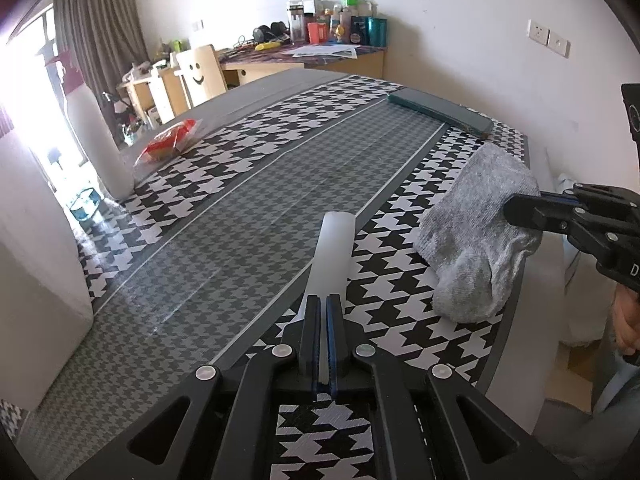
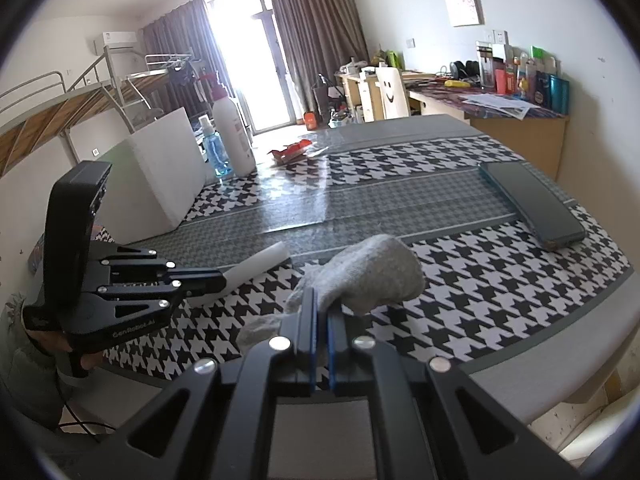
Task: Organize soft objects
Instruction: 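Lift the sock with the right tool while the left tool approaches the white foam roller, then close the left tool on the white foam roller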
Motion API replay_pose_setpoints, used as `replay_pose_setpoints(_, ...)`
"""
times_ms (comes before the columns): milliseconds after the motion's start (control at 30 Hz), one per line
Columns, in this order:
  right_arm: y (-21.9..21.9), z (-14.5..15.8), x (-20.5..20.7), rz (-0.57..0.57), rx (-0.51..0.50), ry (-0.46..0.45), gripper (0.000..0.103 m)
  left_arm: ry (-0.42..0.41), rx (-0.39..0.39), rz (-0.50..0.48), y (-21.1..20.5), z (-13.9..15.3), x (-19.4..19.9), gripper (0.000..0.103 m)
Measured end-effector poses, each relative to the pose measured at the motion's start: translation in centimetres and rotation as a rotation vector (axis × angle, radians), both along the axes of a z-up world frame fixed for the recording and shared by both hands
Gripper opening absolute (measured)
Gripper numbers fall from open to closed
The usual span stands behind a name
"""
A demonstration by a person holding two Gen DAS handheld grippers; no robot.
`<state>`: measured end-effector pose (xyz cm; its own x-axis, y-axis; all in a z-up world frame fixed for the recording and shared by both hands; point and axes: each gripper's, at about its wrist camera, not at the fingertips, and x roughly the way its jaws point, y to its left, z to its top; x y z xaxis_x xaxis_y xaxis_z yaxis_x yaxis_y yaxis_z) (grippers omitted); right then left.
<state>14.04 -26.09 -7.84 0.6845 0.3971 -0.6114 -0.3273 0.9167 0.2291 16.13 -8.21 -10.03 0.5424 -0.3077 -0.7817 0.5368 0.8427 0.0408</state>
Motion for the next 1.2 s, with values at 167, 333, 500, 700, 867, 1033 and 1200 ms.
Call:
replay_pose_setpoints(167, 0.0, -0.1, -0.1, 0.0, 0.002, -0.001, 0.006, -0.004, 0.005, 0.002, 0.0, 0.1, -0.3, 0.033)
replay_pose_setpoints(333, -0.1, -0.1, -0.1, -0.004, 0.005, 0.005, 0.006, -0.011, -0.012, 0.023, 0.0, 0.1, -0.3, 0.065)
replay_pose_setpoints(500, -0.2, 0.0, -0.1, -0.002, 0.005, 0.0, 0.006, 0.029, -0.005, 0.025, -0.1, -0.8, 0.4, 0.053)
replay_pose_setpoints(700, -0.3, 0.0, -0.1, -0.006, 0.007, 0.001, 0.006, 0.031, -0.003, 0.028, -0.1, -0.6, 0.6, 0.02)
replay_pose_setpoints(867, 0.1, 0.5, -0.2, -0.001, 0.001, -0.014, 0.006, -0.001, -0.029, 0.034, 0.1, 0.5, 0.2, 0.014)
replay_pose_setpoints(1033, 1.1, 1.5, -0.4, 0.019, -0.007, -0.042, 0.006, -0.054, -0.059, 0.06, 1.0, 2.3, -0.9, 0.014)
replay_pose_setpoints(1200, 2.0, 2.5, -0.6, 0.037, -0.011, -0.071, 0.006, -0.102, -0.093, 0.146, 2.5, 4.1, -2.0, 0.014)
